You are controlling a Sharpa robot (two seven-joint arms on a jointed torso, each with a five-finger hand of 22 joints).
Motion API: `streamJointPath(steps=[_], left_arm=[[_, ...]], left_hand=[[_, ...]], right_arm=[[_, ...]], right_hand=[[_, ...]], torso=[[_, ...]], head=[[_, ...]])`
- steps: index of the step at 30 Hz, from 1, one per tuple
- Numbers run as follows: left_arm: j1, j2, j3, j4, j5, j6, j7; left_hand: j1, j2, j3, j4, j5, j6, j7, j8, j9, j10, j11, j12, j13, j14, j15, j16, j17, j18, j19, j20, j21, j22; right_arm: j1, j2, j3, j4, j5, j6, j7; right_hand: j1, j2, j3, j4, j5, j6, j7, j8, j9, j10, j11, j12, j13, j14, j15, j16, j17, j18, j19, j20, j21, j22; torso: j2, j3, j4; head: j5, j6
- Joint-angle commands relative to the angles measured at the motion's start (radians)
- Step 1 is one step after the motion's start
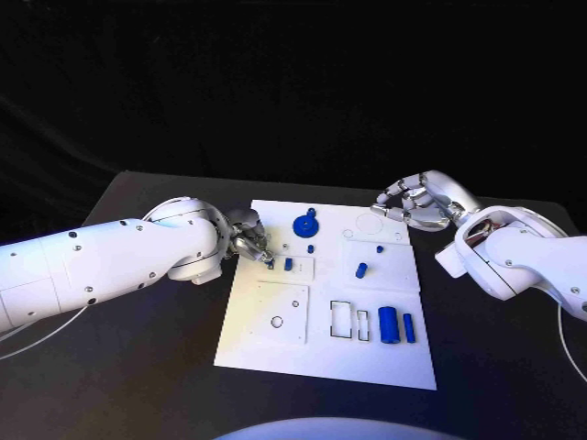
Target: Assemble the parts on the task board
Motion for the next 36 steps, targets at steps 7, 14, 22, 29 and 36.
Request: streamJointPath(steps=[7, 14, 22, 29, 36], left_arm=[[-0.017, -0.035, 0.001, 0.035, 0.009, -0.163, 0.116], [-0.034, -0.040, 0.000, 0.028, -0.031, -0.162, 0.140], [-0.055, -0.025, -0.001, -0.004, -0.100, -0.156, 0.165], [-0.061, -0.015, -0.002, -0.023, -0.106, -0.132, 0.169], [-0.062, -0.010, -0.001, -0.031, -0.096, -0.081, 0.150]], left_hand=[[0.009, -0.006, 0.179, -0.183, 0.019, 0.017, -0.009, -0.002, -0.001, 0.011, -0.002, -0.004, 0.001, 0.100, -0.008, 0.008, 0.250, -0.014, 0.006, -0.004, 0.008, 0.015], [0.008, -0.007, 0.179, -0.183, 0.020, 0.018, -0.009, -0.003, -0.001, 0.010, -0.003, -0.006, -0.002, 0.100, -0.008, 0.008, 0.250, -0.014, 0.007, -0.004, 0.008, 0.016], [0.009, -0.007, 0.178, -0.184, 0.021, 0.018, -0.009, -0.003, -0.001, 0.010, -0.003, -0.007, -0.003, 0.101, -0.008, 0.009, 0.252, -0.015, 0.007, -0.004, 0.009, 0.017], [0.009, -0.007, 0.178, -0.184, 0.021, 0.018, -0.009, -0.003, -0.001, 0.010, -0.003, -0.006, -0.002, 0.101, -0.008, 0.009, 0.252, -0.015, 0.008, -0.004, 0.009, 0.019], [0.009, -0.007, 0.178, -0.184, 0.021, 0.018, -0.009, -0.003, -0.001, 0.010, -0.003, -0.007, -0.003, 0.101, -0.008, 0.009, 0.252, -0.015, 0.008, -0.004, 0.010, 0.019]], right_arm=[[-0.002, -0.003, 0.000, 0.002, 0.000, -0.002, 0.013], [-0.003, -0.003, 0.000, 0.002, 0.000, -0.002, 0.013], [-0.003, -0.004, 0.000, 0.002, 0.000, -0.002, 0.012], [-0.004, -0.004, 0.000, 0.002, 0.000, -0.002, 0.012], [-0.004, -0.004, 0.000, 0.002, 0.000, -0.002, 0.012]], right_hand=[[-0.003, 0.007, -0.008, -0.001, 0.007, -0.002, -0.006, 0.008, -0.001, -0.003, -0.006, -0.005, -0.001, 0.066, -0.007, -0.004, 0.080, 0.013, 0.025, -0.008, -0.002, 0.178], [-0.003, 0.007, -0.008, -0.001, 0.007, -0.002, -0.006, 0.008, -0.001, -0.003, -0.006, -0.005, -0.001, 0.066, -0.007, -0.004, 0.080, 0.013, 0.025, -0.008, -0.002, 0.178], [-0.003, 0.007, -0.008, -0.001, 0.007, -0.002, -0.006, 0.008, -0.001, -0.003, -0.006, -0.005, -0.001, 0.066, -0.007, -0.004, 0.080, 0.013, 0.025, -0.008, -0.002, 0.178], [-0.003, 0.007, -0.008, -0.001, 0.007, -0.002, -0.006, 0.008, -0.001, -0.003, -0.006, -0.005, -0.001, 0.066, -0.007, -0.004, 0.080, 0.013, 0.025, -0.008, -0.002, 0.178], [-0.003, 0.009, -0.008, -0.001, 0.009, -0.002, -0.006, 0.008, -0.001, -0.003, -0.006, -0.004, -0.001, 0.066, -0.007, -0.004, 0.080, 0.013, 0.025, -0.008, -0.002, 0.178]], torso=[[-0.002, 0.0001, 0.0037], [-0.002, 0.0001, 0.0011], [0.000, -0.0002, -0.0009], [0.001, 0.0003, -0.0011], [0.000, -0.0001, 0.0008]], head=[[-0.001, -0.004], [0.002, -0.006], [0.003, -0.006], [0.001, -0.007], [-0.001, -0.009]])
